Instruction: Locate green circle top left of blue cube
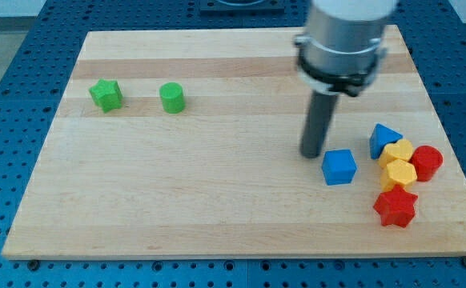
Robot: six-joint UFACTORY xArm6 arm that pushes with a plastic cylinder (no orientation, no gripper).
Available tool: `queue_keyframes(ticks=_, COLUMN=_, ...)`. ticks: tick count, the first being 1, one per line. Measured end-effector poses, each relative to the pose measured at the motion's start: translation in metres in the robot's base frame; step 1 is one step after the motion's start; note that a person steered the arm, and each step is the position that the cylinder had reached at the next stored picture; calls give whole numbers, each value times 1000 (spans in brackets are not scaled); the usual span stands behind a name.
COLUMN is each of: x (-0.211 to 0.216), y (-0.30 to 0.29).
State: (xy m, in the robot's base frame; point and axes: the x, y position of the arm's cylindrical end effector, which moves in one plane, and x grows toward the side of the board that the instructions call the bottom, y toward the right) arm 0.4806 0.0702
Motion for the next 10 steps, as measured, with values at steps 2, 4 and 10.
queue_keyframes(ticks=2, x=-79, y=-136)
queue_keyframes(ticks=4, x=-130, y=-220)
queue_keyframes(ticks=10, x=-29, y=45)
